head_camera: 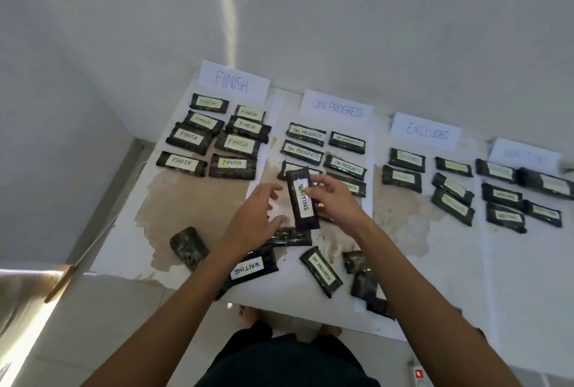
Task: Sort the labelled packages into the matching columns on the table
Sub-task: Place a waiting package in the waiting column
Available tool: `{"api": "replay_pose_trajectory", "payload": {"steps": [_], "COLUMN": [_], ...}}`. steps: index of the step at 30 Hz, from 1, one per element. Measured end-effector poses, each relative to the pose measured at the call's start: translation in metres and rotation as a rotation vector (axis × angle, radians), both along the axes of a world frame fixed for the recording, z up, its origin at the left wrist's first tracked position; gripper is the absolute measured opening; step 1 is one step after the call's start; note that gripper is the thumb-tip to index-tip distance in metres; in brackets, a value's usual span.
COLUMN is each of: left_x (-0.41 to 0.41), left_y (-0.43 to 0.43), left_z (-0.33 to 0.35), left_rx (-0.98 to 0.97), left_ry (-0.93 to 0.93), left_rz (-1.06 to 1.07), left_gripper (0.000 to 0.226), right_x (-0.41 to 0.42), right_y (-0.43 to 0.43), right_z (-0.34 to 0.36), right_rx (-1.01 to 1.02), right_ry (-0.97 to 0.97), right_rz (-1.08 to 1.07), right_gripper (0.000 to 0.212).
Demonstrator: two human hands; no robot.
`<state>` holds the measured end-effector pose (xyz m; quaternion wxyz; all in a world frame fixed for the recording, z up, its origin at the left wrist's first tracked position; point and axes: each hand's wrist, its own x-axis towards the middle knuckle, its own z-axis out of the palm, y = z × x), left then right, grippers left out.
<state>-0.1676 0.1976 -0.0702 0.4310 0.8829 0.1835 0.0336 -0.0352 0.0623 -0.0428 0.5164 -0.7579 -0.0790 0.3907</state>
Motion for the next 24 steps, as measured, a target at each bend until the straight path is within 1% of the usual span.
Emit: {"api": "replay_pose_trajectory", "payload": {"steps": [2,4,6,7,9,11,15,19,24], "left_x": [0.014,0.029,0.045,0.051,0.064,0.076,0.1,0.126,0.163], "left_y": [-0.01,-0.02,-0.033,-0.04,-0.055,-0.071,-0.109,-0.156,-0.222], "left_z": [0.005,0.011,0.014,0.013,0.011,0.011,0.006,-0.003,-0.009], "left_rx": [0.174,0.308,0.364,0.376,0.371,0.333,0.341,0.367,0.391], "left_ry": [-0.055,-0.06,-0.063,-0.079,-0.099,-0.094,-0.111,-0.116,-0.099], "left_rz": [-0.106,-0.276,-0.396,-0.429,-0.474,-0.502,-0.51,-0.478,-0.408], "left_gripper": [0.073,0.081,0.075,0.071,0.064,0.061,0.058,0.053,0.053], "right_x": [0.008,0.015,0.021,0.024,0.031,0.037,0.048,0.064,0.092], "right_y": [-0.02,-0.04,-0.059,-0.068,-0.09,-0.112,-0.156,-0.213,-0.292], "right_z": [0.003,0.004,0.009,0.01,0.011,0.013,0.014,0.009,0.01], "right_rx": [-0.052,-0.093,-0.119,-0.128,-0.129,-0.143,-0.168,-0.228,-0.242], "right_ry": [-0.059,-0.097,-0.124,-0.125,-0.131,-0.141,-0.184,-0.355,-0.392], "right_rz": [0.116,0.231,0.309,0.313,0.302,0.299,0.211,0.014,-0.216], "right_gripper": [0.02,0.026,0.028,0.029,0.031,0.028,0.028,0.032,0.032]}}
